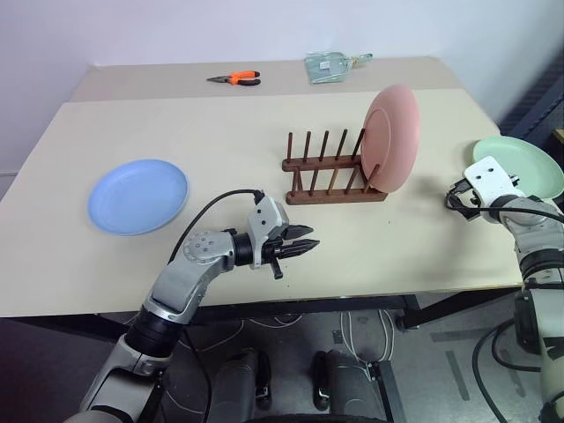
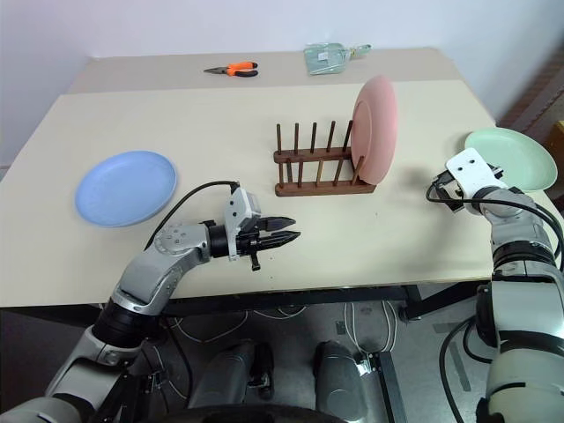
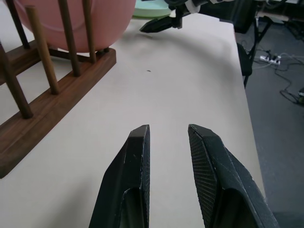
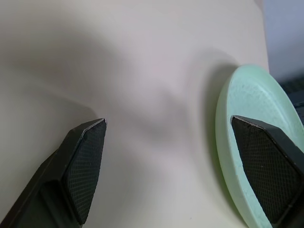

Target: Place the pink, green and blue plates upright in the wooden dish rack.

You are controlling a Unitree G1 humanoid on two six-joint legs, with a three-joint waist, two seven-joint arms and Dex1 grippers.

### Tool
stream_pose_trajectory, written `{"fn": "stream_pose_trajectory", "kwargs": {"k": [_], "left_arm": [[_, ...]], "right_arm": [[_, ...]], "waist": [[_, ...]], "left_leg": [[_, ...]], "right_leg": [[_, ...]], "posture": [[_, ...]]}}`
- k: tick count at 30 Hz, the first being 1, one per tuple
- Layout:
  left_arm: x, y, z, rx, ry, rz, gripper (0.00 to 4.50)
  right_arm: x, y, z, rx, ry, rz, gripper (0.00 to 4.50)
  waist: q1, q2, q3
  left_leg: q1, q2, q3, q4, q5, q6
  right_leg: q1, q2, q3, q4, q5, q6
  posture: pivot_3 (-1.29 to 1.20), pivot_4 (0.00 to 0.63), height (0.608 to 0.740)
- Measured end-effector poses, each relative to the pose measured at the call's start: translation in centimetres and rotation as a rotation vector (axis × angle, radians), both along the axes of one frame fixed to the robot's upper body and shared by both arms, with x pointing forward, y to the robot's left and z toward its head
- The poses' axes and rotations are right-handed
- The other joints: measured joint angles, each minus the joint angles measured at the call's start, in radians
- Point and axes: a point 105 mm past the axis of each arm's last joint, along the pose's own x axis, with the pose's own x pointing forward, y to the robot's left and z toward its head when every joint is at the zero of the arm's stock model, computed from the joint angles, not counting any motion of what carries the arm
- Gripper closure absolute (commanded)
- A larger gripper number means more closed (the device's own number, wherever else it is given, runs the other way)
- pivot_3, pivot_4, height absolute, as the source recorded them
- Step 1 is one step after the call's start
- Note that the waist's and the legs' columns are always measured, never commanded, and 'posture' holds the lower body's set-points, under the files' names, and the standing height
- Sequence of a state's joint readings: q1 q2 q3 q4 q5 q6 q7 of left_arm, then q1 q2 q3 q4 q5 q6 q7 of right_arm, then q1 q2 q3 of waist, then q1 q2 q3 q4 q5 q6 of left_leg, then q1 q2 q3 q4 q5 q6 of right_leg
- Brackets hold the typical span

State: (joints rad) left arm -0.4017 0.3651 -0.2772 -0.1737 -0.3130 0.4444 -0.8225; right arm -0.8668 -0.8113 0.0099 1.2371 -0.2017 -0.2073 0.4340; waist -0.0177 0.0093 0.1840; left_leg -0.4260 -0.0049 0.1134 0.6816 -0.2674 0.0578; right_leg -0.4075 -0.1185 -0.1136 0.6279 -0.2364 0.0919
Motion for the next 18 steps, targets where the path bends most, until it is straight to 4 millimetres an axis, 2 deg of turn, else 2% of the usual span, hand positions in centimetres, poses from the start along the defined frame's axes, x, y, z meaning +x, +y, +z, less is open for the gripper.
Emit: {"fn": "stream_pose_trajectory", "kwargs": {"k": [18], "left_arm": [[0.27, 1.11, 0.31, 0.011, -0.019, 0.049, 3.22]], "right_arm": [[0.41, 0.40, 0.95, -0.001, -0.034, 0.014, 0.24]], "waist": [[0.001, 0.000, 0.000]], "left_leg": [[0.000, 0.000, 0.000, 0.000, 0.000, 0.000]], "right_leg": [[0.000, 0.000, 0.000, 0.000, 0.000, 0.000]], "posture": [[0.00, 0.150, 0.740]]}}
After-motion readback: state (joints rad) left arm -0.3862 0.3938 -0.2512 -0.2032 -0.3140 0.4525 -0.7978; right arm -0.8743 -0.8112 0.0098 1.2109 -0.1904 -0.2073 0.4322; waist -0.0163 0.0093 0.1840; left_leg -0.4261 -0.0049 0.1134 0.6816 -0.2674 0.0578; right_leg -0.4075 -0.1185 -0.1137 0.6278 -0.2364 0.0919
